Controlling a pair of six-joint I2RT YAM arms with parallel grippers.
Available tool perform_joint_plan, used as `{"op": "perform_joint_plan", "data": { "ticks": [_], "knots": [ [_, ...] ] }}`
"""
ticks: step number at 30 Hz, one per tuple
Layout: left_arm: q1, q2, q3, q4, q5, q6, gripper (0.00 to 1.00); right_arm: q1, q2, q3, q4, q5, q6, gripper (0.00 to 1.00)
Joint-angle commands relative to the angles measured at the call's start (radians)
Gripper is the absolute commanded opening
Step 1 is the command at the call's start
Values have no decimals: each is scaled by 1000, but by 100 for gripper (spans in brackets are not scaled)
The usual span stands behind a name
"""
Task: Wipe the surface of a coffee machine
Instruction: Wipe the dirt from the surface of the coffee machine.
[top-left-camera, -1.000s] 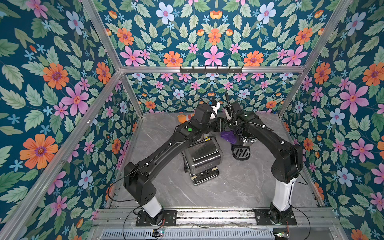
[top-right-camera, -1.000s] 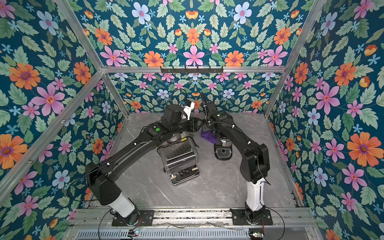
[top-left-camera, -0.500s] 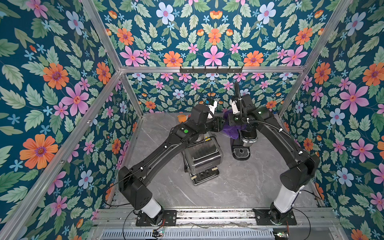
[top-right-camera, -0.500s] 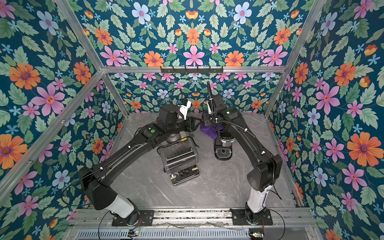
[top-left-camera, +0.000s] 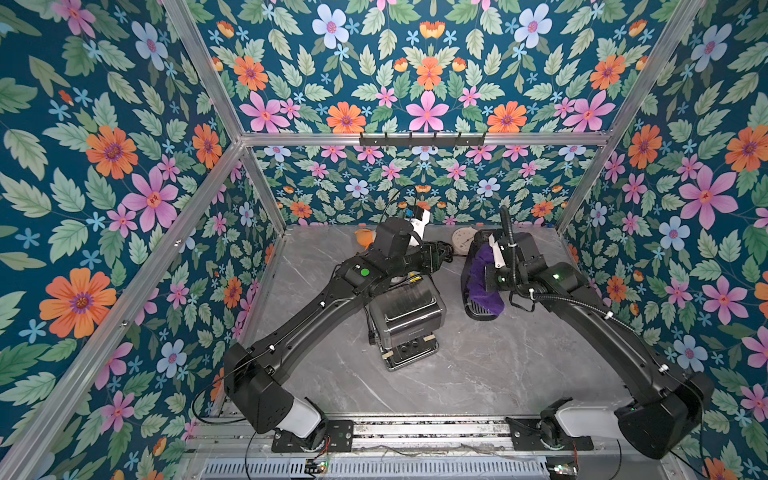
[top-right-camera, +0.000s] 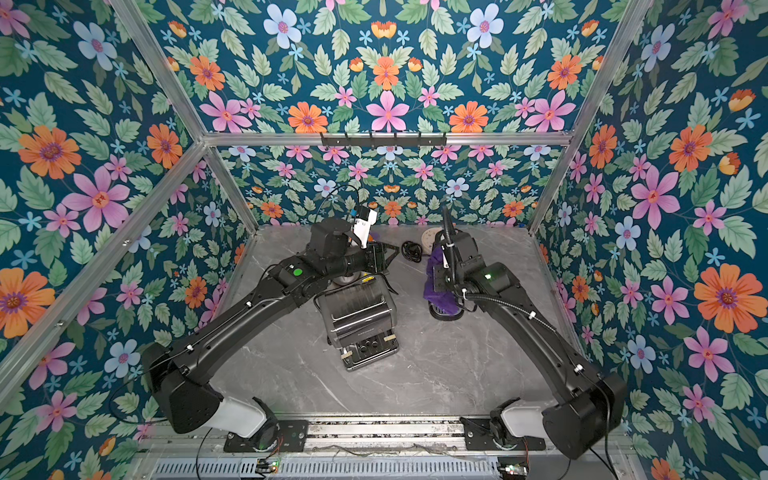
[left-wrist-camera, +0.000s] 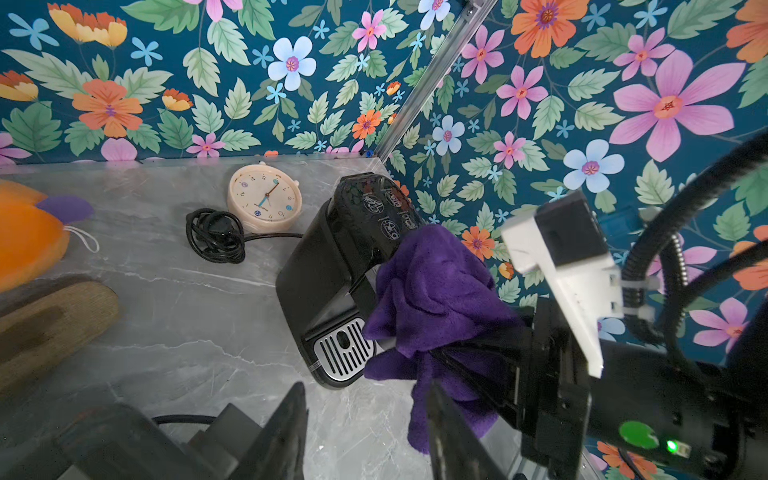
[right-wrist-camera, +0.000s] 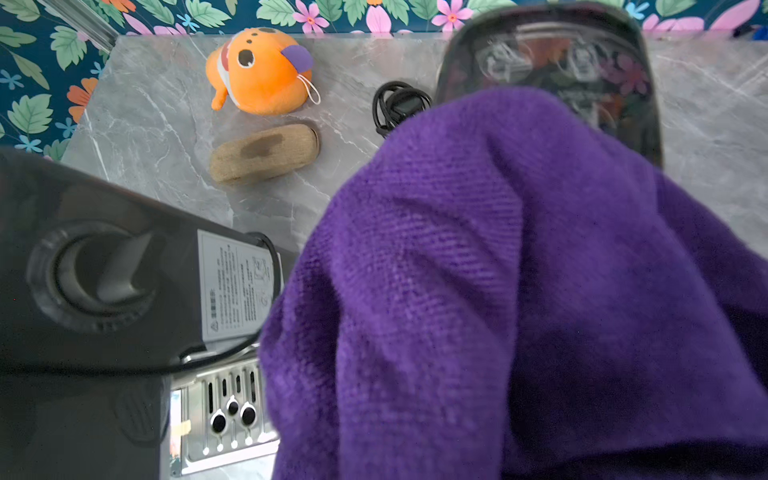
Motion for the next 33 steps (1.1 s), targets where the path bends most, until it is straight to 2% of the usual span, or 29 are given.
{"op": "perform_joint_plan", "data": {
  "ticks": [1,7,10,17,20,23,28,33],
  "knots": [
    [2,-2,-6,-8,-3,-3,48,-27,-60,-83,-17,13,56,0],
    [0,14,7,-7,11,-13,48,-163,-238,-294,146,-131,176,0],
    [-1,19,14,-8,10,-14,48,-194,-315,-367,201,-136,220,0],
    [-2,36,32,-10,14,-14,48,-196,-397,-394,238,-178,264,0],
    [-5,52,50,-11,18,-15,48,-199,-418,-378,193,-137,272,0],
    [-15,78,88,-20,13,-13,47,-266,-438,-380,145,-135,279,0],
    [-53,166,203,-56,-9,24,47,-532,-455,-454,232,-394,317,0],
    [-76,292,344,-87,-22,60,47,-700,-373,-509,400,-629,356,0]
  ]
}}
